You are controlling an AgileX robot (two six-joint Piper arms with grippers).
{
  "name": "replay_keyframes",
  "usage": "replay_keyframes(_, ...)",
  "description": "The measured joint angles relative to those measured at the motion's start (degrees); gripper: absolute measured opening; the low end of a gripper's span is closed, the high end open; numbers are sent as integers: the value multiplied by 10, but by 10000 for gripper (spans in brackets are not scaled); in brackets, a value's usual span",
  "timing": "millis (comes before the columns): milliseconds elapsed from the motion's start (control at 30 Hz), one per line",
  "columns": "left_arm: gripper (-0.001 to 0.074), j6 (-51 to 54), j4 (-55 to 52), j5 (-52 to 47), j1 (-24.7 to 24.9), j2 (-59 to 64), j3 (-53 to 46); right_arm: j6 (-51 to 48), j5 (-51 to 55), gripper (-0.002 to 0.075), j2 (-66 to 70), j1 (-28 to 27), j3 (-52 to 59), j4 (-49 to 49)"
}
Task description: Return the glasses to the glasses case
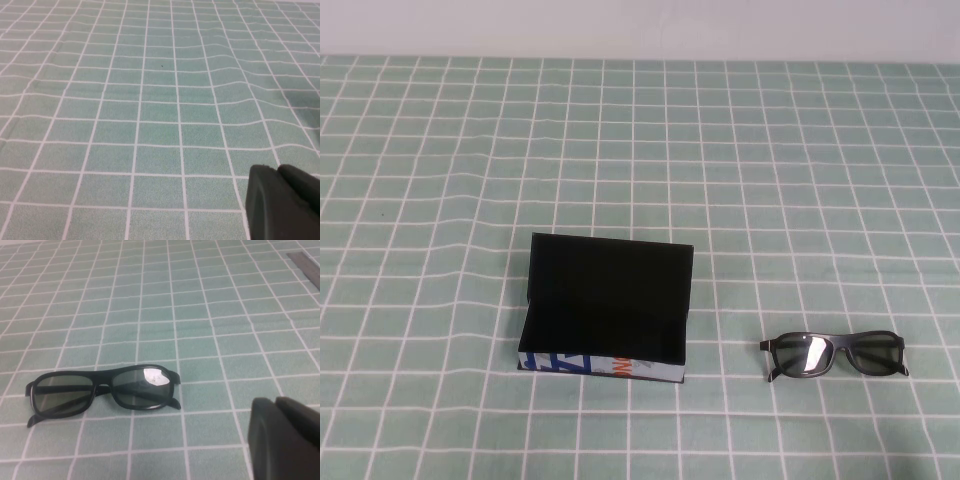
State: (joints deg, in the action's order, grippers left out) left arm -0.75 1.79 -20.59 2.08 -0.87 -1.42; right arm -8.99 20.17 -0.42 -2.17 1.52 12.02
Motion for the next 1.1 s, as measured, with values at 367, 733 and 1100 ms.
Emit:
replay_keyframes(367, -3, 0, 0, 0, 0, 0, 0, 0, 0, -13, 0, 0, 0, 1)
replay_keyframes(733, -3, 0, 0, 0, 0, 0, 0, 0, 1, -13, 0, 0, 0, 7)
replay_keyframes(1100, -3, 0, 0, 0, 0, 0, 0, 0, -72, -13, 0, 0, 0, 21)
